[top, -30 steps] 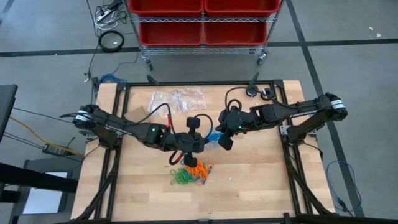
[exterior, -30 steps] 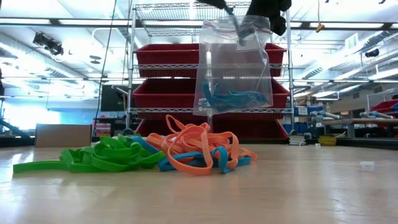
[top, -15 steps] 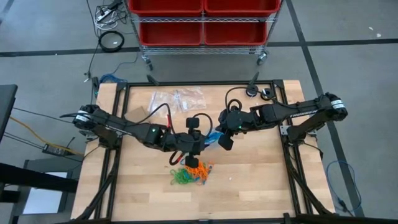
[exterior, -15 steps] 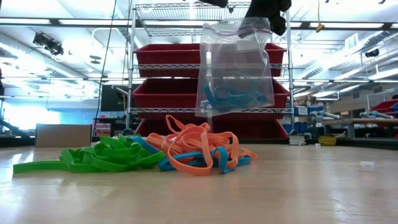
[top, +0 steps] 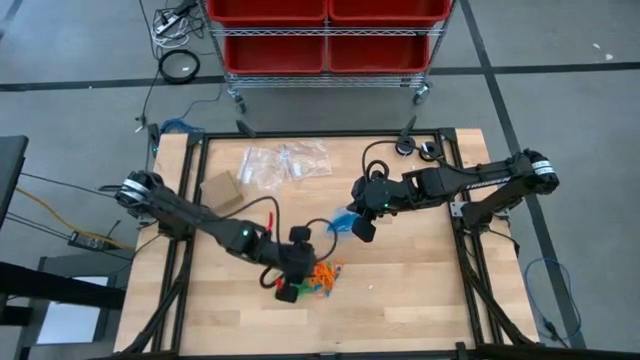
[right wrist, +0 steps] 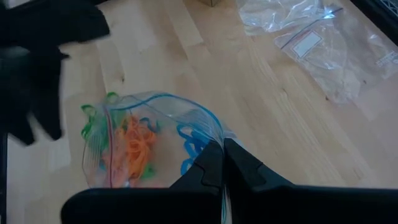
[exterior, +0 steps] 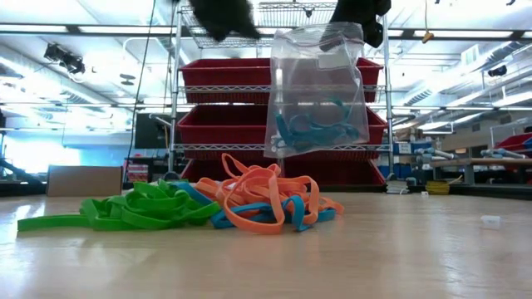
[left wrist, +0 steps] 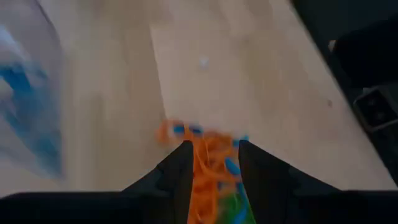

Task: Sort rubber bands
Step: Put the blue rubber band into the transparent zip bag

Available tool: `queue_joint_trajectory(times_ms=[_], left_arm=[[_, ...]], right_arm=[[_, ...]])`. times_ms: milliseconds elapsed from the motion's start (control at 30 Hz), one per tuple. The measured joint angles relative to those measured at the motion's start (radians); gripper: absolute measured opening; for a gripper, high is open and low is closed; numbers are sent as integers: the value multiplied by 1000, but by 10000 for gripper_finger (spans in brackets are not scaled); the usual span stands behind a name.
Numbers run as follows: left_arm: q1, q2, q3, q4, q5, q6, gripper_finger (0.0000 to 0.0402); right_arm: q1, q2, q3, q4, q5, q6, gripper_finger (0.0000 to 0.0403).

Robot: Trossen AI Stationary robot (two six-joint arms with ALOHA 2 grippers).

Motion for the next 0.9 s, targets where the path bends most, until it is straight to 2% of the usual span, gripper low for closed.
queue_joint_trajectory(times_ms=[233,367,733,900], left_arm=[[-14,0,-215,33,-23,-126,137],[-12,0,-314,135,-55,-159,136],[-9,0,-350,168,-57,-141,91],[-7,0,-350,86,-133,-138,79]], right_arm=[[1,0,0,0,0,5,0],[1,0,0,0,0,5,0],[1,0,0,0,0,6,0],[3,0,0,0,-1,7,0]])
